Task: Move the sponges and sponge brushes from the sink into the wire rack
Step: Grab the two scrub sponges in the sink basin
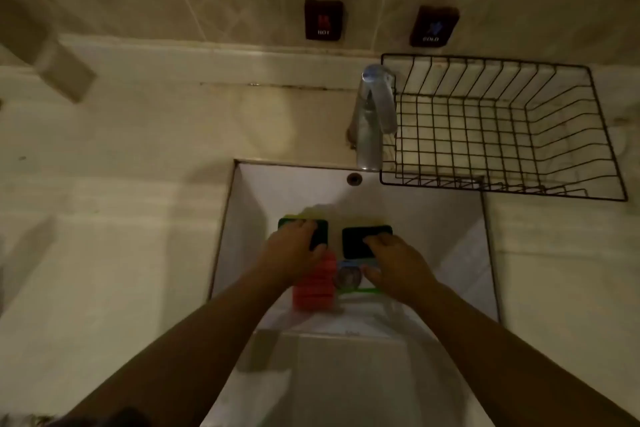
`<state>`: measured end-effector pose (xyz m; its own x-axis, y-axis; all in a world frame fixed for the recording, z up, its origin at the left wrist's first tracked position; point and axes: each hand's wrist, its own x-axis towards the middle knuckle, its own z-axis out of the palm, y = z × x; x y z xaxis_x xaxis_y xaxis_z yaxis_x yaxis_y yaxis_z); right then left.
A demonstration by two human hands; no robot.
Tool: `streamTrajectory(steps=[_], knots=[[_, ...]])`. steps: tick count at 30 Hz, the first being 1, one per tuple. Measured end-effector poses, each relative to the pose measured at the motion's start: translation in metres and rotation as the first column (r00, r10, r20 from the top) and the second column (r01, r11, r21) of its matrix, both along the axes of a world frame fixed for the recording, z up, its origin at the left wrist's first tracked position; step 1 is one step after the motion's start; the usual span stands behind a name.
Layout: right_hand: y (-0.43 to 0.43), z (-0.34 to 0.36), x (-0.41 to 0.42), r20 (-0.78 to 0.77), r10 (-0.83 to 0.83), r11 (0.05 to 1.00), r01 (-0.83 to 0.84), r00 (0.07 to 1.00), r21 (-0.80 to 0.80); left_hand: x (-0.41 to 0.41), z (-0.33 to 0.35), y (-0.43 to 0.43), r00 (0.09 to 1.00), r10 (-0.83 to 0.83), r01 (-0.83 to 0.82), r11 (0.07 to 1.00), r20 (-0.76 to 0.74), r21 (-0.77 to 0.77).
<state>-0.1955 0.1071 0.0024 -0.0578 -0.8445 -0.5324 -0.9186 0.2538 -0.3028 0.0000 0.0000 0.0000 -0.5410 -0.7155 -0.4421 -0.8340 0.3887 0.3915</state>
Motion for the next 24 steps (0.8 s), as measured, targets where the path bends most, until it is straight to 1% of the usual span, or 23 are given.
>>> streamTrajectory(steps=[3, 6, 8, 12, 15, 18, 21, 24], knots=[[-0.005, -0.012, 0.001, -0.069, 0.005, 0.994, -0.012, 0.998, -0.112, 0.000, -0.017, -0.006, 0.999, -0.011, 0.007, 0.991, -0.031, -0.132], [-0.005, -0.026, 0.002, -0.093, 0.015, 0.978, -0.034, 0.996, -0.205, -0.001, -0.034, -0.007, 1.000, -0.025, 0.023, 0.972, -0.006, -0.233], [-0.005, -0.034, 0.000, -0.096, 0.008, 0.972, -0.030, 0.995, -0.232, -0.001, -0.044, -0.008, 1.000, 0.007, -0.007, 0.975, 0.000, -0.222], [-0.006, -0.052, -0.003, -0.113, 0.018, 0.990, -0.034, 0.993, -0.140, 0.003, -0.065, -0.002, 0.995, -0.030, 0.043, 0.988, 0.090, -0.147], [-0.007, -0.062, -0.003, -0.147, 0.024, 0.995, -0.038, 0.989, -0.096, 0.007, -0.075, -0.002, 0.996, 0.008, 0.002, 0.994, 0.086, -0.113], [-0.011, -0.068, -0.004, -0.150, -0.010, 0.995, -0.005, 0.989, -0.099, 0.005, -0.077, -0.002, 0.995, 0.027, -0.020, 0.997, 0.099, -0.073], [-0.012, -0.072, -0.001, -0.105, -0.030, 0.989, 0.014, 0.994, -0.145, 0.000, -0.076, 0.000, 0.995, 0.030, -0.027, 0.999, 0.090, -0.036], [-0.014, -0.075, 0.003, -0.068, -0.058, 0.987, 0.047, 0.996, -0.155, -0.005, -0.074, 0.004, 0.995, 0.043, -0.039, 0.998, 0.091, -0.045]])
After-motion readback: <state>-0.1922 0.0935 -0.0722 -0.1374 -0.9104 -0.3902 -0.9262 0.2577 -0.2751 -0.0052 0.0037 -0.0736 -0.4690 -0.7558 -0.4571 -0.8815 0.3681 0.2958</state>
